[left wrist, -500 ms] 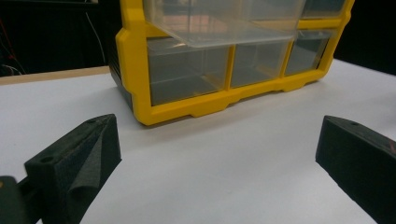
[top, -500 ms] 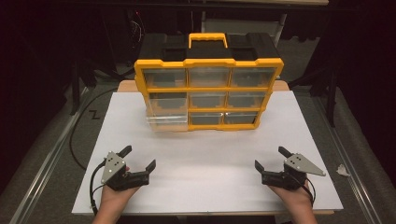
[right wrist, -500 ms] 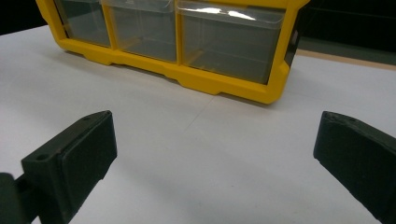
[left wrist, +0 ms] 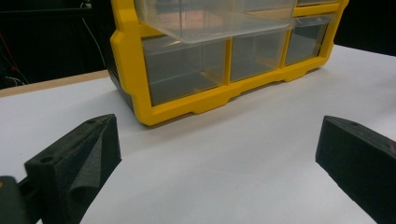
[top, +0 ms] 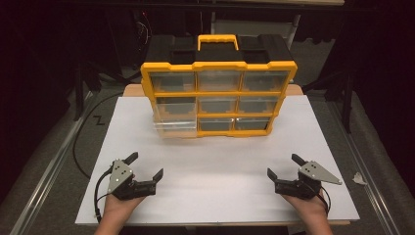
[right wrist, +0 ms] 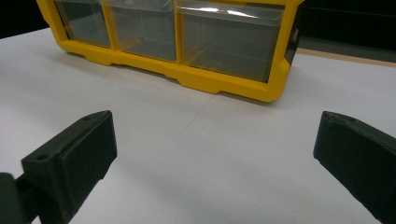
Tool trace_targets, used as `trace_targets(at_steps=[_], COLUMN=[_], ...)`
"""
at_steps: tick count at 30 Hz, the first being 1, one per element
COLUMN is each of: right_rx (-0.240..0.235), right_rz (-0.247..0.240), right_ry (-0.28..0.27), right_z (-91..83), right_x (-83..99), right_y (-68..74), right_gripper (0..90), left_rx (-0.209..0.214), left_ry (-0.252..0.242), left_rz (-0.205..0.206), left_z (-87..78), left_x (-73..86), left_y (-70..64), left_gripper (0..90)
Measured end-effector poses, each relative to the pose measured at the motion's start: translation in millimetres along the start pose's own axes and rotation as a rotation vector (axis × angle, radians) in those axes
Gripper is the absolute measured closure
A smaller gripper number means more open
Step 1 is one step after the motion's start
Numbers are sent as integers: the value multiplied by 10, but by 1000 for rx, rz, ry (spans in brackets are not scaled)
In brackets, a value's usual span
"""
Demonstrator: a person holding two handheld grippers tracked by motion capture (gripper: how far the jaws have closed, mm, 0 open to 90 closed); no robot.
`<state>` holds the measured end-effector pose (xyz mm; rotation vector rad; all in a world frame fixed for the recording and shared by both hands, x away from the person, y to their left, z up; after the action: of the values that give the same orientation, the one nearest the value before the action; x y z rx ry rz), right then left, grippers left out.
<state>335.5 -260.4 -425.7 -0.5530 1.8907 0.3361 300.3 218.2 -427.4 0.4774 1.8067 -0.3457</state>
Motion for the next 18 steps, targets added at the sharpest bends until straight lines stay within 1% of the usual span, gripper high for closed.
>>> trace_targets(at_steps=[4,18], right_rx=[-9,4], right_rz=[-1,10], right_ry=[-2,-2], right_z=[7,14], right_x=[1,-4], right_y=[4,-11], right_gripper=[6,6], left_rx=[-1,0], left_ry=[1,-1], left_rz=[-1,-6], left_z=[1,-3], left_x=[2,6], left_y=[2,6], left_gripper=[6,6])
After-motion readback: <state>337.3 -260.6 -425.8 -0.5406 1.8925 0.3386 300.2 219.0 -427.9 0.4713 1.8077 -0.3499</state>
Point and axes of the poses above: each handheld gripper's, and its own axes: z roughly forward along the jaws, x roughly out of its underside, y roughly to its left, the point moved 2 cm from there along z, roughly forward along the jaws, and after that the axes turned 3 degrees about y, right-handed, at the moved point
